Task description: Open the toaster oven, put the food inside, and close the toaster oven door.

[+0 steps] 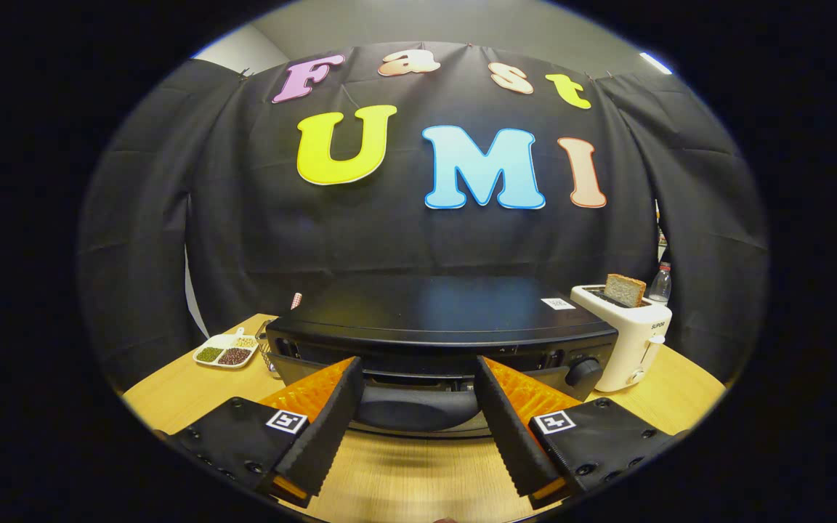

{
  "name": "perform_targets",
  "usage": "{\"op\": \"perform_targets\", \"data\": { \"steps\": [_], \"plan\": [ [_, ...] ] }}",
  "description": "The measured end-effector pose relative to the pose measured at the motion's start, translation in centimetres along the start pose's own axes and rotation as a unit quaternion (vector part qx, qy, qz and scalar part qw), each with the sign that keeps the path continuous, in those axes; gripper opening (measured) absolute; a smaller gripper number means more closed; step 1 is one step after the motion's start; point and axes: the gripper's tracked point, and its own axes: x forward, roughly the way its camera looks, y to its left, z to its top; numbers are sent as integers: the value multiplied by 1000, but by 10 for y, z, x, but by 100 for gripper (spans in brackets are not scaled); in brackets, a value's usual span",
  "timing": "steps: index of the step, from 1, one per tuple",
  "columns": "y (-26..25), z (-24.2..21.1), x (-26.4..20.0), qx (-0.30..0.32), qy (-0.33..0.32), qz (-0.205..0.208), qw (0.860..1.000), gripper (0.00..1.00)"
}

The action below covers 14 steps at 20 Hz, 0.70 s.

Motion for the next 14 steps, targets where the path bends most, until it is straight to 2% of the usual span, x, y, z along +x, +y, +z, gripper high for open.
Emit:
{"op": "perform_targets", "data": {
  "steps": [14],
  "plan": [
    [6, -58, -55, -14, 48, -4, 999, 97]
  ]
}}
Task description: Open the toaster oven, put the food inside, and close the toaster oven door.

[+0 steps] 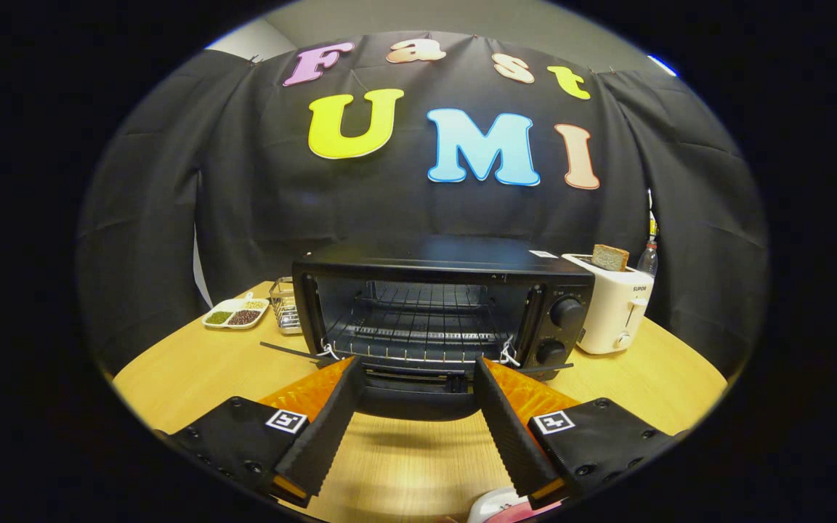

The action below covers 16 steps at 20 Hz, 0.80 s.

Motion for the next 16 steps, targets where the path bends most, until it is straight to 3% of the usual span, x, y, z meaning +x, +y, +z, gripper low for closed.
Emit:
{"op": "perform_targets", "data": {
  "steps": [5, 9, 16],
  "plan": [
    [4, -34, -10, -5, 38, -7, 999, 97],
    [12, -71, -25, -9, 94, 18, 995, 99],
    [-5, -30, -87, 19, 71, 44, 996, 98]
  ]
}}
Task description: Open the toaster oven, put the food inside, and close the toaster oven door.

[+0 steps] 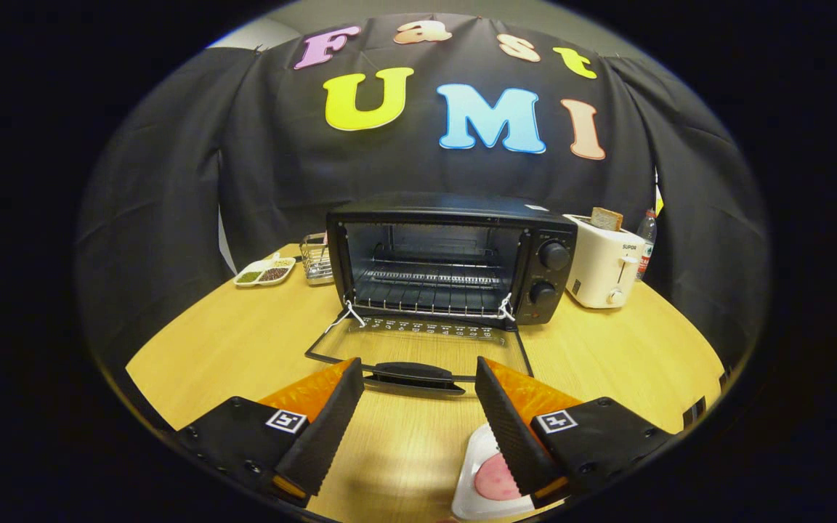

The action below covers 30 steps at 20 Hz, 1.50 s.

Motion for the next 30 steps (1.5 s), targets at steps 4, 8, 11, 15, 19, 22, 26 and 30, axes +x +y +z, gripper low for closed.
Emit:
{"op": "perform_targets", "data": {
  "steps": [4, 8, 11, 15, 19, 22, 26, 30],
  "plan": [
    [-28, 7, -22, 40, 23, 31, 998, 98],
    [-62, -3, -39, 66, 71, 65, 993, 98],
    [-91, -13, -47, 66, 105, 85, 989, 98],
    [-121, -30, -52, 94, 164, 116, 975, 98],
    [-142, -48, -51, 148, 218, 136, 955, 98],
    [-147, -73, -50, 171, 279, 149, 933, 98],
    [-155, -101, -45, 143, 337, 144, 920, 99],
    [-155, -121, -43, 158, 382, 144, 899, 98]
  ]
}}
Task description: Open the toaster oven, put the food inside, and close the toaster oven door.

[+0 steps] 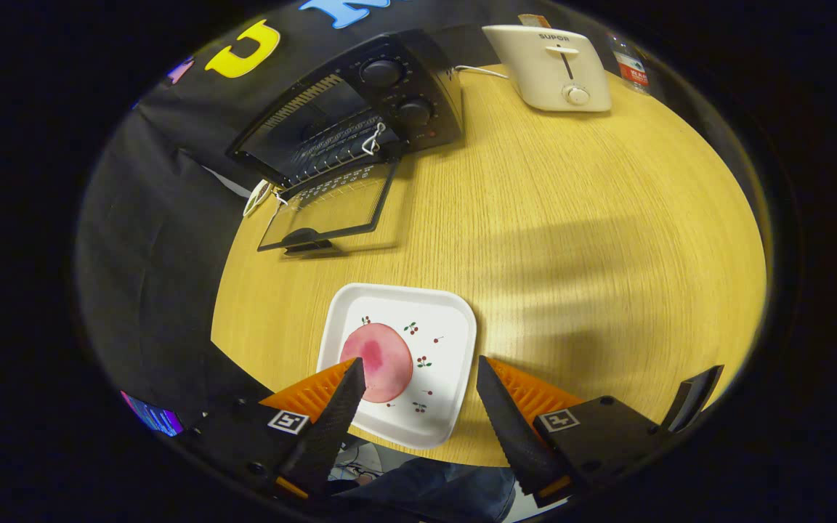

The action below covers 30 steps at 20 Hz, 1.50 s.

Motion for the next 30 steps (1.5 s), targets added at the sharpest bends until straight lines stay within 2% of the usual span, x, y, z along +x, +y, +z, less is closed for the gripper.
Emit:
{"op": "perform_targets", "data": {
  "steps": [3, 10, 13, 14, 19, 25, 30],
  "plan": [
    [-5, -4, 4, 7, 22, -1, 1000, 98],
    [-20, -11, 12, 13, 57, -17, 998, 35],
    [-19, -14, 24, 35, 55, 2, 998, 8],
    [-21, -9, 10, 45, 55, 10, 997, 2],
    [7, -23, 11, 72, 44, 75, 994, 2],
    [34, -29, 5, 162, 5, 133, 978, 2],
    [58, -27, 2, 201, -42, 141, 969, 3]
  ]
}}
